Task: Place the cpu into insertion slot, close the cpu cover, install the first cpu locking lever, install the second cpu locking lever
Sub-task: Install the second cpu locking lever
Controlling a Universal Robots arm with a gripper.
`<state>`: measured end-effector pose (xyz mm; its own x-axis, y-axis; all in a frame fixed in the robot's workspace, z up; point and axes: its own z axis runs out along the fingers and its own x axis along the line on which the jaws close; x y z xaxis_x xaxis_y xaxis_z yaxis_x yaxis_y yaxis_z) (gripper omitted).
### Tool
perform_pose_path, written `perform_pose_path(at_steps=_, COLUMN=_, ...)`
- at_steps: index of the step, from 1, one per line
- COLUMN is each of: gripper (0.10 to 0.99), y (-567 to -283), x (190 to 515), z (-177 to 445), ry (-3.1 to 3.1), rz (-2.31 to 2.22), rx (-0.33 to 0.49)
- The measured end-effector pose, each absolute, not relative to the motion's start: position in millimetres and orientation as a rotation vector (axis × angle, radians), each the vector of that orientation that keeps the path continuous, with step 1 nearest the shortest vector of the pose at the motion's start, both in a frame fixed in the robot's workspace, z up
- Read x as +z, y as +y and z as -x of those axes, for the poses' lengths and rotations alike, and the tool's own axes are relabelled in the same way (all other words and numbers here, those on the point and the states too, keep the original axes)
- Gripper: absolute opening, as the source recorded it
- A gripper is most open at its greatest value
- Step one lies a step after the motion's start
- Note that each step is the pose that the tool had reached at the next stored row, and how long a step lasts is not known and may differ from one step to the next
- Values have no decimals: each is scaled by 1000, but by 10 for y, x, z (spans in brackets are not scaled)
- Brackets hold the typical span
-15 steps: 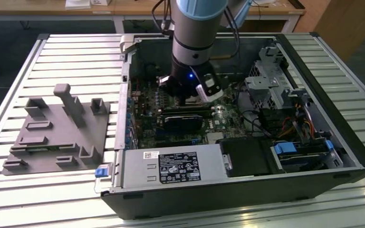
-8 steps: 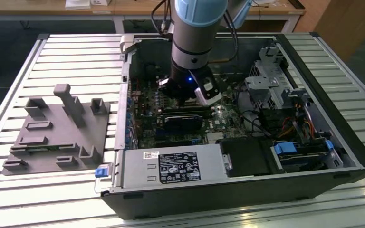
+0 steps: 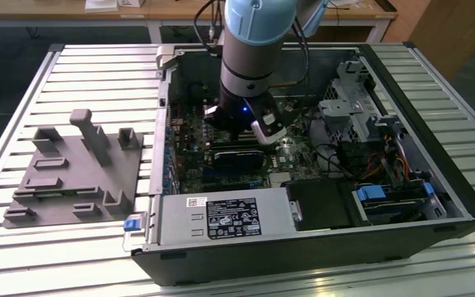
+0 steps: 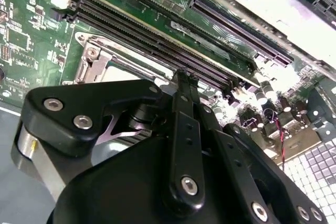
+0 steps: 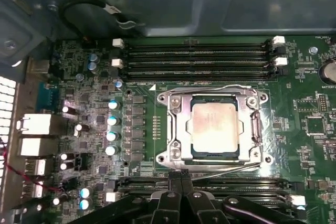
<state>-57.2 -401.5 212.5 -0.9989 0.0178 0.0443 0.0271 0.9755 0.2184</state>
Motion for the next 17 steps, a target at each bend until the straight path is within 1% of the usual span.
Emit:
perform_pose_path(at_steps=7, gripper=106, y=-4045, x=2094, z=642, ry=-3075, rz=34, rx=-396)
perform_pose_path(at_steps=11, gripper=106, y=-4045, x=2004, z=653, ry=-3072, rz=33, rx=-420)
perform_pose_path(at_steps=17, gripper=106, y=-4045, x=1951, z=653, ry=-3065, rz=32, rx=-465)
